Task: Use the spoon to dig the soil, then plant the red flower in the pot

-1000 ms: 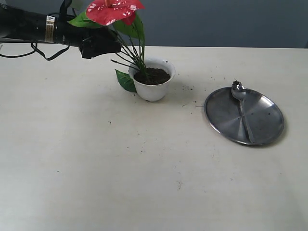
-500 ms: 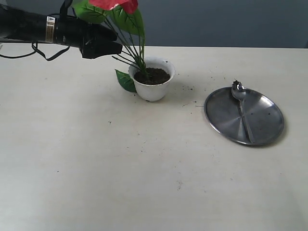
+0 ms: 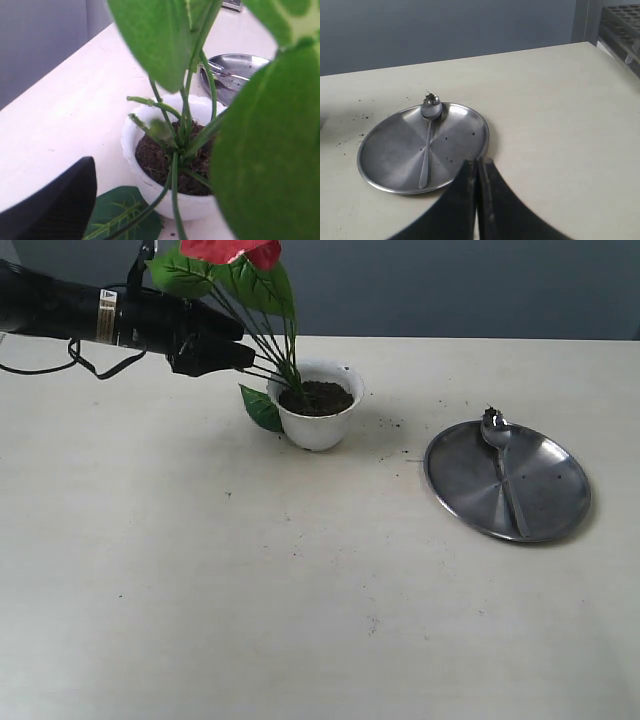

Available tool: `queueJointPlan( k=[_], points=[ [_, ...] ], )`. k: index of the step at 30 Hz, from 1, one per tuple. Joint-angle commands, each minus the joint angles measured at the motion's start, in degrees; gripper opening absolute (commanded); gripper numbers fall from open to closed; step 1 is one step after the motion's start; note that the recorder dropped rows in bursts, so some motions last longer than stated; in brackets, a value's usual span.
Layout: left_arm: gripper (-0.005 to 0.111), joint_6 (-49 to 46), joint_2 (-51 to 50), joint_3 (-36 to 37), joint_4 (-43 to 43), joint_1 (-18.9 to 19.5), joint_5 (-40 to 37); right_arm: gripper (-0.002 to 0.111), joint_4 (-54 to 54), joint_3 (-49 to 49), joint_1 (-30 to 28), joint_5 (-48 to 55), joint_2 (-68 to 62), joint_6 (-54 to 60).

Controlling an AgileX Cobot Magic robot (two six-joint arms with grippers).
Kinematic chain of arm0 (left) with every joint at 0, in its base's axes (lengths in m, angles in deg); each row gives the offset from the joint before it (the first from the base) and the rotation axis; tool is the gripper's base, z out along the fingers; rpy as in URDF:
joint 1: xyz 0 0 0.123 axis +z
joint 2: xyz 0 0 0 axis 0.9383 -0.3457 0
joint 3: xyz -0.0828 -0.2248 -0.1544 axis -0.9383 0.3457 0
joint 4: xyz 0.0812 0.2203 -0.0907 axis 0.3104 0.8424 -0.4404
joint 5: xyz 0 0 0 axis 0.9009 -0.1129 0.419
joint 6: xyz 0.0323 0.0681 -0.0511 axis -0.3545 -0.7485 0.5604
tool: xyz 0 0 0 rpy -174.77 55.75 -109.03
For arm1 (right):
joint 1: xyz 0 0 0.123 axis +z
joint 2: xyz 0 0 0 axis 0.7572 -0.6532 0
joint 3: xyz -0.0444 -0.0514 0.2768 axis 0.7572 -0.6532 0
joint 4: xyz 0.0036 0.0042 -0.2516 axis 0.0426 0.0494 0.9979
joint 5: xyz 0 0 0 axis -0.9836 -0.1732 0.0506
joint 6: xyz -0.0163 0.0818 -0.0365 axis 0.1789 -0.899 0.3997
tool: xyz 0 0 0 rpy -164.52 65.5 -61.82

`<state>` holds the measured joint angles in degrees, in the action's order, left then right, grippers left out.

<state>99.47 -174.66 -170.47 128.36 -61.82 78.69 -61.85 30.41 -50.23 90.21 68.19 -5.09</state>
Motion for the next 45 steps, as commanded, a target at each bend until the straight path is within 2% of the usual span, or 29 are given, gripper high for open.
queueJointPlan(
  k=[1, 26, 35, 45],
  points=[
    [0.070, -1.3, -0.7, 1.7, -0.6, -0.1, 0.4, 0.000, 0.0, -0.1, -0.2, -0.6, 0.2, 0.2],
    [0.070, -1.3, -5.3, 1.7, -0.6, -0.1, -3.6, 0.000, 0.0, -0.1, -0.2, -0.6, 0.2, 0.2],
    [0.070, -1.3, -5.6, 1.7, -0.6, -0.1, -8.0, 0.000, 0.0, -0.1, -0.2, -0.6, 0.2, 0.2],
    [0.069, -0.7, -5.6, 2.4, -0.6, 2.4, -9.4, 0.000, 0.0, -0.1, -0.2, -0.6, 0.2, 0.2]
  ],
)
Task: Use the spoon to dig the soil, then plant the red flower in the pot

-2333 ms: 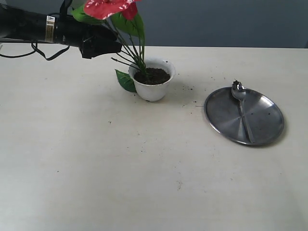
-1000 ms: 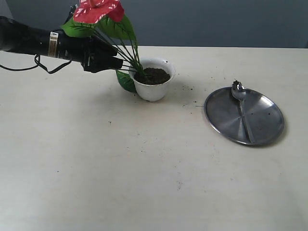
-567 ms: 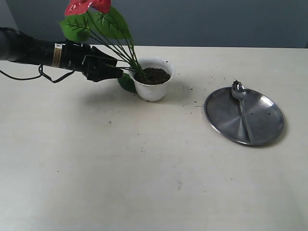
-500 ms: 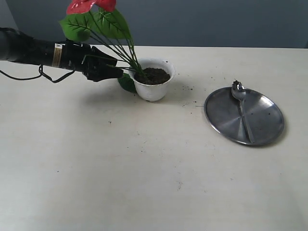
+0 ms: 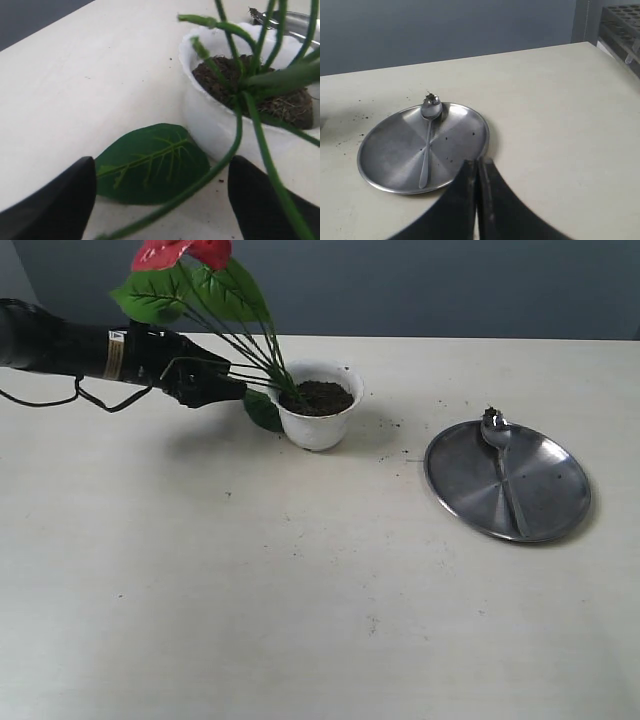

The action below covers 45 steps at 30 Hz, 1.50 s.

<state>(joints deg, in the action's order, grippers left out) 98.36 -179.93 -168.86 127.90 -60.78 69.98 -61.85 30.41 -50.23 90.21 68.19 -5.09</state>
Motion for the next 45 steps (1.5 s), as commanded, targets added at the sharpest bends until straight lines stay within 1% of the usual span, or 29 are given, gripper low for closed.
queueJointPlan(
  k=[1, 12, 15, 19, 20, 23, 25, 26, 27, 28, 35, 43, 45],
  points=[
    [0.069, 0.4, -0.3, 1.2, -0.1, 1.8, -1.0, 0.000, 0.0, -0.1, -0.2, -0.6, 0.2, 0.2],
    [0.069, 0.4, -0.3, 2.0, -0.1, 5.7, -1.3, 0.000, 0.0, -0.1, -0.2, -0.6, 0.2, 0.2],
    [0.065, 0.4, 0.0, 2.0, -0.1, 6.5, -2.5, 0.000, 0.0, -0.1, -0.2, -0.6, 0.2, 0.2],
    [0.048, 0.4, 1.8, 2.0, -0.1, 8.2, -3.7, 0.000, 0.0, -0.1, -0.2, -0.6, 0.2, 0.2],
    [0.043, 0.4, 3.1, 2.0, -0.1, 9.2, -4.1, 0.000, 0.0, -0.1, -0.2, -0.6, 0.2, 0.2],
    [0.039, 2.8, 5.3, 2.0, -0.1, 10.9, -5.1, 0.000, 0.0, -0.1, -0.2, -0.6, 0.2, 0.2],
    [0.029, 7.3, 6.7, 2.0, -0.1, 11.6, -6.3, 0.000, 0.0, -0.1, -0.2, -0.6, 0.2, 0.2],
    [0.018, 8.5, 7.8, 2.0, -0.1, 11.8, -6.8, 0.000, 0.0, -0.1, -0.2, -0.6, 0.2, 0.2],
    [0.011, 9.5, 8.4, 2.0, -0.1, 12.0, -6.7, 0.000, 0.0, -0.1, -0.2, -0.6, 0.2, 0.2],
    [0.000, 10.2, 9.6, 2.0, -0.1, 12.1, -6.5, 0.000, 0.0, -0.1, -0.2, -0.6, 0.2, 0.2],
    [0.000, 12.6, 18.1, 2.0, -0.1, 12.1, -5.6, 0.000, 0.0, -0.1, -0.2, -0.6, 0.2, 0.2],
    [0.000, 15.6, 21.8, 2.4, -0.1, 12.1, -4.7, 0.000, 0.0, -0.1, -0.2, -0.6, 0.2, 0.2],
    [0.000, 16.2, 23.2, 2.9, -0.1, 12.1, -5.4, 0.000, 0.0, -0.1, -0.2, -0.6, 0.2, 0.2]
  ],
)
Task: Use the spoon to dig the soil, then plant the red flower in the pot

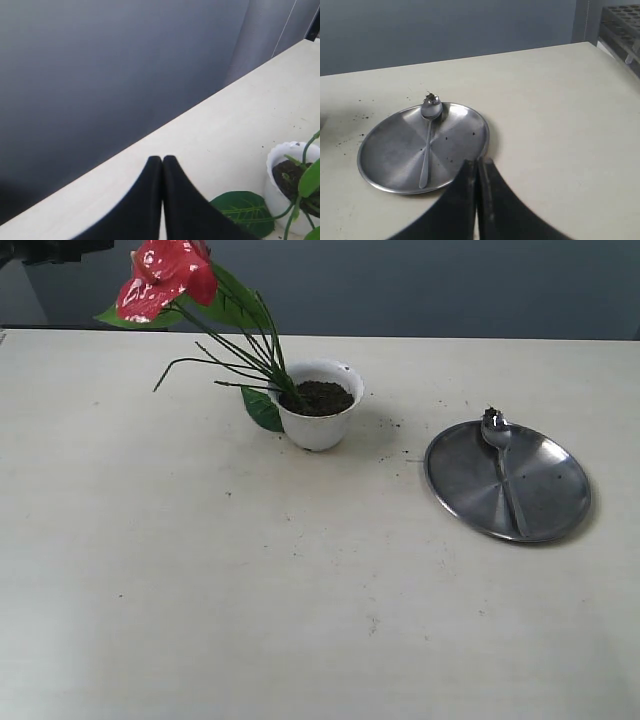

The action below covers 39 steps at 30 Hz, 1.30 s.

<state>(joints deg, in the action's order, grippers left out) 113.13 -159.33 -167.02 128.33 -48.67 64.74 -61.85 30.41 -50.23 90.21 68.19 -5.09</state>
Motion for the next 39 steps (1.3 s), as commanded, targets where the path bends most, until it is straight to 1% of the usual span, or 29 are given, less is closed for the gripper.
queueJointPlan(
  k=[1, 4, 9, 11, 13, 14, 15, 16, 17, 20, 22, 27, 30, 31, 36, 39],
  points=[
    [0.000, 1.7, 3.5, 1.7, -0.6, 0.0, -1.2, 0.000, 0.0, -0.1, -0.2, -0.6, 0.2, 0.2],
    [0.000, 1.8, 6.5, 4.1, -0.6, -0.1, -3.6, 0.000, 0.0, -0.1, -0.2, -0.6, 0.2, 0.2],
    [0.000, 1.9, 12.9, 9.5, -4.3, -0.1, -7.8, 0.000, 0.0, -0.1, -0.2, -0.6, 0.2, 0.2],
    [0.000, 2.2, 15.7, 11.3, -4.6, -0.3, -9.3, 0.000, 0.0, -0.1, -0.2, -0.6, 0.2, 0.2],
    [0.000, 2.2, 20.3, 14.8, -4.5, -1.0, -13.3, 0.000, 0.0, -0.1, -0.2, -0.6, 0.2, 0.2],
    [0.000, 2.2, 22.3, 15.9, -4.6, -1.7, -15.5, 0.000, 0.0, -0.1, -0.2, -0.6, 0.2, 0.2],
    [0.000, 2.3, 25.2, 18.0, -4.6, -2.5, -19.3, 0.000, -0.2, -0.1, -0.2, -0.6, 0.2, 0.2],
    [0.000, 2.9, 27.3, 19.5, -4.8, -3.1, -21.0, 0.000, -0.2, -0.1, -0.2, -0.6, 0.2, 0.2],
    [0.000, 5.2, 30.6, 21.6, -4.5, -4.2, -23.8, 0.000, -0.2, -0.1, -0.2, -0.6, 0.2, 0.2],
    [0.000, 5.6, 37.2, 25.9, -4.8, -6.5, -27.9, 0.000, -0.2, -0.1, -0.2, -0.6, 0.2, 0.2],
    [0.000, 9.4, 43.0, 30.3, -4.7, -8.2, -32.4, 0.000, -0.2, -0.1, -0.2, -0.6, 0.2, 0.2],
    [0.000, 11.5, 53.9, 36.0, -4.5, -10.3, -36.1, 0.000, -0.2, -0.1, -0.2, -0.6, 0.2, 0.2],
    [0.000, 14.2, 61.6, 39.1, -4.0, -10.5, -37.8, 0.000, -0.2, -0.1, -0.2, -0.6, 0.2, 0.2],
    [0.000, 14.5, 62.7, 39.6, -3.7, -10.5, -37.9, 0.000, -0.2, -0.1, -0.2, -0.6, 0.2, 0.2],
    [0.000, 19.8, 69.5, 42.9, -0.7, -10.5, -37.7, 0.000, -0.2, -0.1, -0.2, -0.6, 0.2, 0.2],
    [0.000, 20.9, 72.4, 44.0, -0.6, -10.5, -34.3, 0.000, -0.2, -0.1, -0.2, -0.6, 0.2, 0.2]
  ],
)
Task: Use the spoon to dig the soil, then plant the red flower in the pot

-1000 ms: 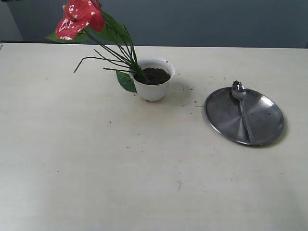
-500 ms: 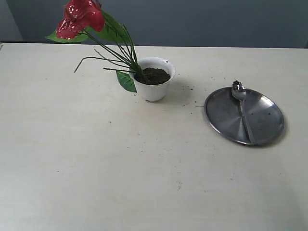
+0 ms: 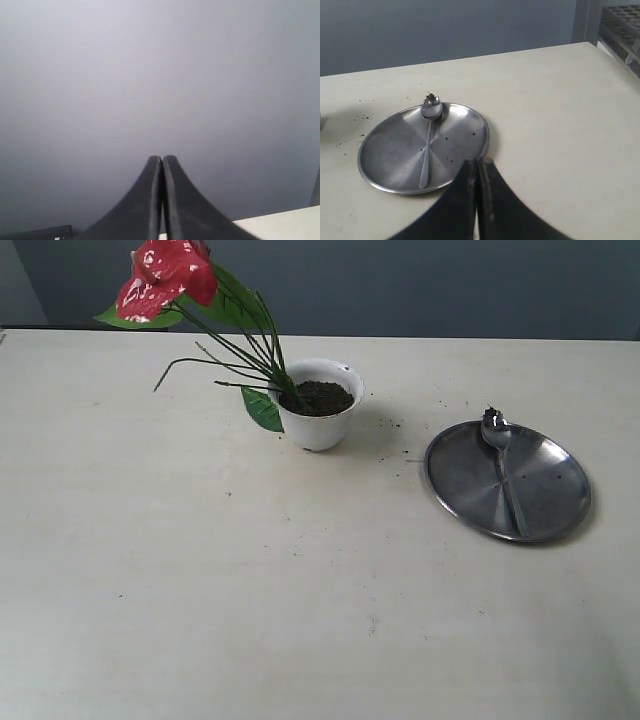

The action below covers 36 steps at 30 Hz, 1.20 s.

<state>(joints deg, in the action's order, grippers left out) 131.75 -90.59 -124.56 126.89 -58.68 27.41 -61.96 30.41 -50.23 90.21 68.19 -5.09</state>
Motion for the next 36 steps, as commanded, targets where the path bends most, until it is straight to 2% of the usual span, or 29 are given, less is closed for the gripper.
queueJointPlan(
  k=[1, 4, 24, 30, 36],
  points=[
    [0.000, 2.3, 4.4, 1.7, 0.9, -0.5, 4.5, 0.000, -0.1, -0.1, -0.2, -0.6, 0.2, 0.2],
    [0.000, 2.3, 6.0, 1.7, 0.9, -0.5, 9.1, 0.000, -0.1, -0.1, -0.2, -0.6, 0.2, 0.2],
    [0.000, 2.4, 16.0, 1.7, 0.9, -0.5, 18.1, 0.000, -0.1, -0.1, -0.2, -0.6, 0.2, 0.2],
    [0.000, 1.2, 16.0, 1.7, 0.9, -0.5, 25.5, 0.000, -0.1, -0.1, -0.2, -0.6, 0.2, 0.2],
    [0.000, -2.1, 16.0, 1.7, 0.9, -0.5, 25.5, 0.000, -0.1, -0.1, -0.2, -0.6, 0.2, 0.2]
  ],
)
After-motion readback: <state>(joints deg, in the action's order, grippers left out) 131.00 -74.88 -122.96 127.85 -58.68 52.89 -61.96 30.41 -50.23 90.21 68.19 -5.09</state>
